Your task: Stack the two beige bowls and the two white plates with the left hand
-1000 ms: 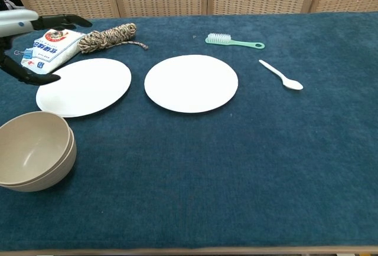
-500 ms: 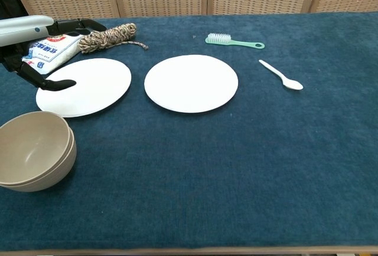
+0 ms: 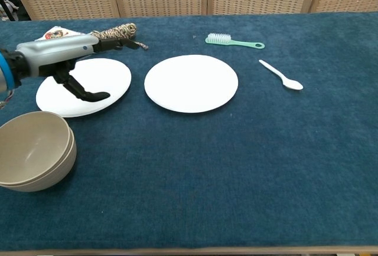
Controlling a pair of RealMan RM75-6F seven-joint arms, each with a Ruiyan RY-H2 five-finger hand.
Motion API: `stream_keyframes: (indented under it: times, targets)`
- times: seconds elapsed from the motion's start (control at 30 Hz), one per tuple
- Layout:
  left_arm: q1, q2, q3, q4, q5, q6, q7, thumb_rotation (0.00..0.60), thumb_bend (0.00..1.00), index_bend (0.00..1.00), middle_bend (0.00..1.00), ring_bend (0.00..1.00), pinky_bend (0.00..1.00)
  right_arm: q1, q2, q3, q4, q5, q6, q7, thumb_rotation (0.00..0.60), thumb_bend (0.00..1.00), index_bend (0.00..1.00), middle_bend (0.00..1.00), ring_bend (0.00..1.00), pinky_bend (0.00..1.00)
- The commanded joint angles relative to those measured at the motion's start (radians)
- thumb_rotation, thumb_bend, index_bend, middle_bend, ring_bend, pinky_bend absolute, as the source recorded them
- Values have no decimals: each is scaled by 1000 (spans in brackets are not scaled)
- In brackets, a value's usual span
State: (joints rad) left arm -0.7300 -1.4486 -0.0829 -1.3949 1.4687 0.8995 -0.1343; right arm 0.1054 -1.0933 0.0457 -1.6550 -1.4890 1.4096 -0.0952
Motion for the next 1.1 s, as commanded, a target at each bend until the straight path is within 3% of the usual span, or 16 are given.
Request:
stream_keyframes:
  times: [0.03, 0.27, 0.77, 1.1]
  targets:
    - [-30, -39, -17, 32, -28, -33, 41, 600, 335, 0, 0, 0, 0, 1, -1, 2, 3, 5, -3, 0, 600, 0, 17, 0, 0, 0]
    - [-63, -135, -39, 110, -75, -64, 78, 600, 335, 0, 0, 0, 0, 3, 0, 4, 4, 11, -5, 6, 600, 0, 17, 0, 0, 0]
    - [-101, -240, -50, 196, -126, -85, 180, 600, 335, 0, 0, 0, 0, 5, 8, 8, 8, 16, -7, 30, 600, 0, 17, 0, 0, 0]
    - [-115, -323, -71, 273, -143, -48, 228, 600, 335, 14, 0, 0, 0, 7, 8, 7, 11, 16, -11, 36, 600, 0, 17, 0, 0, 0]
